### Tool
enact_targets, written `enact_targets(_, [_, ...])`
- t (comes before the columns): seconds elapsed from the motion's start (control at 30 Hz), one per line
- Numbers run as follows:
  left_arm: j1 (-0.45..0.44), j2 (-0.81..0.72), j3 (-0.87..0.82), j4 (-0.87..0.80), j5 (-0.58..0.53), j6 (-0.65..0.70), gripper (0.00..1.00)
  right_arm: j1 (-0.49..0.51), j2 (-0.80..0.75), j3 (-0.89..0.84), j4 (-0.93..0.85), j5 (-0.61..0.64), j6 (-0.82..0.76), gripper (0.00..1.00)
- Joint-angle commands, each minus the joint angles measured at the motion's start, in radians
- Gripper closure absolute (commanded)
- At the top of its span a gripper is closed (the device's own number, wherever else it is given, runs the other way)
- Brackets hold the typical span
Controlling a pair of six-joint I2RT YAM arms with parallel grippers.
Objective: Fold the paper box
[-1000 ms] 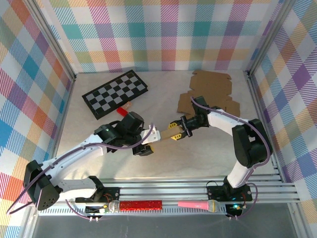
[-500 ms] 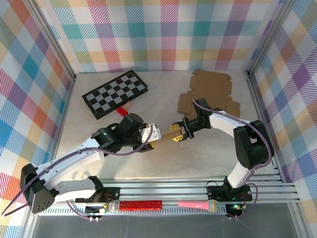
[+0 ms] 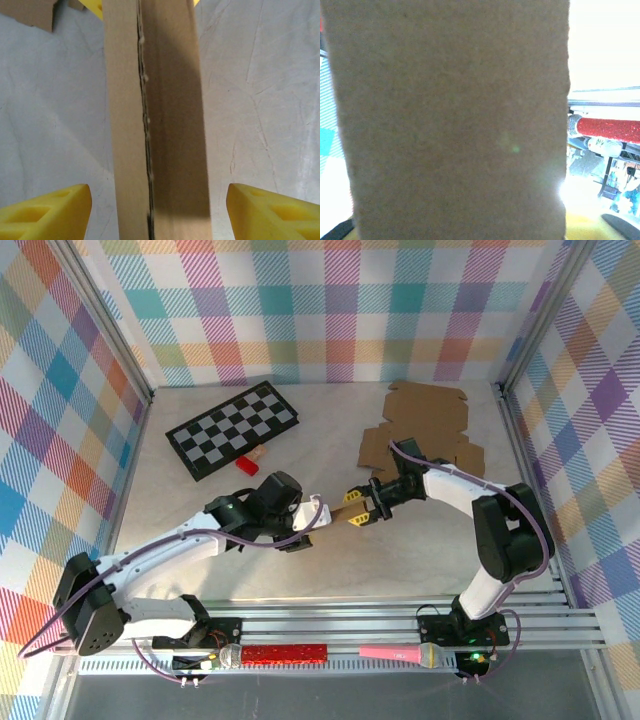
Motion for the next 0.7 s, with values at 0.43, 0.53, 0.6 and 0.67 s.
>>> enact_targets(0.43, [0.031, 0.065, -0.007, 0.044, 0.071, 0.024, 0.37, -0.005, -0.056, -0.099, -0.001, 0.05, 0.107, 0.55])
enact_targets(0.53, [0.052, 0.102, 0.035, -0.005, 0.119, 0.024, 0.37, -0.024, -0.058, -0.085, -0.025, 0.069, 0.099, 0.44])
enact_targets(0.6, [0.064, 0.128, 0.069, -0.044, 0.157, 0.025, 0.37, -0.039, -0.065, -0.074, -0.051, 0.082, 0.086, 0.37])
enact_targets(0.67, [0.08, 0.161, 0.107, -0.084, 0.183, 0.023, 0.38, -0.062, -0.073, -0.062, -0.071, 0.095, 0.061, 0.32])
